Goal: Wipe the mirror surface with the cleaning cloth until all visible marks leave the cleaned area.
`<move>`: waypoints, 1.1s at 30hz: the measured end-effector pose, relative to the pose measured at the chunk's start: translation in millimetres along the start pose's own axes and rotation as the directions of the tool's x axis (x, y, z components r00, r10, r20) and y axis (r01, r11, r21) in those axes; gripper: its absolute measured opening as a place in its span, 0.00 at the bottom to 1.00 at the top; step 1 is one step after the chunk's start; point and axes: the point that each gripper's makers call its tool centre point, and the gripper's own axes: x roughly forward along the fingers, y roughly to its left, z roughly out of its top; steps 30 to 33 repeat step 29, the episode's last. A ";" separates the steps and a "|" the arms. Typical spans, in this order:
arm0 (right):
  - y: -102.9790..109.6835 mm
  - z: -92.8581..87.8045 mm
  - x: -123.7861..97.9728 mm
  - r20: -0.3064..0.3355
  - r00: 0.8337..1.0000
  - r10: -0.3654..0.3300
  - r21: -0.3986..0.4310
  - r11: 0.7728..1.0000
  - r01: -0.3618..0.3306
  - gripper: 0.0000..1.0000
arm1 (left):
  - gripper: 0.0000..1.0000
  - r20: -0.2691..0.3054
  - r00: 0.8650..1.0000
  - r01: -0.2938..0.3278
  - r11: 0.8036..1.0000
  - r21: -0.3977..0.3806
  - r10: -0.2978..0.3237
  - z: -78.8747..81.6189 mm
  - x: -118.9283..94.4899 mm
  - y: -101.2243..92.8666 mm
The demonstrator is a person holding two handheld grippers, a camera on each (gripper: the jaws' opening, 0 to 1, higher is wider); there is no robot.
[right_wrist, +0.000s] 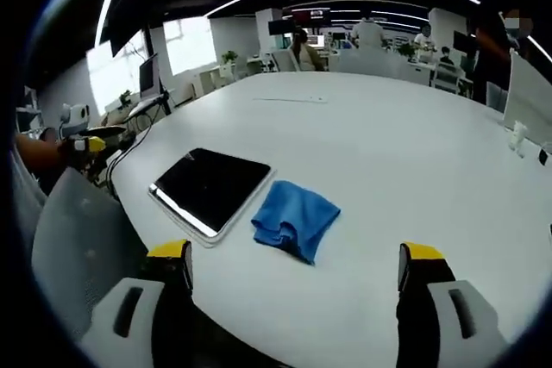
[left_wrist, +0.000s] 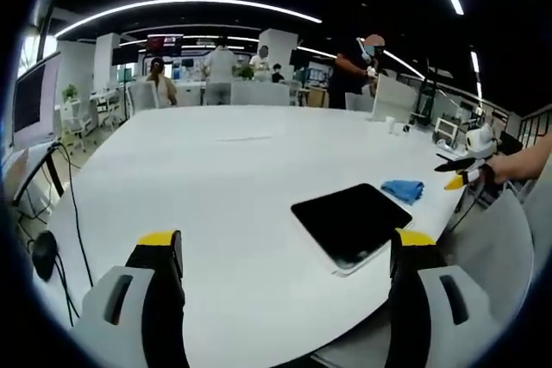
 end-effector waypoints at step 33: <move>24.0 -21.2 -3.8 -0.031 0.999 0.038 0.033 0.999 -0.037 0.98 | 0.99 -0.043 0.999 -0.001 1.000 0.019 0.001 -10.4 -5.3 -14.5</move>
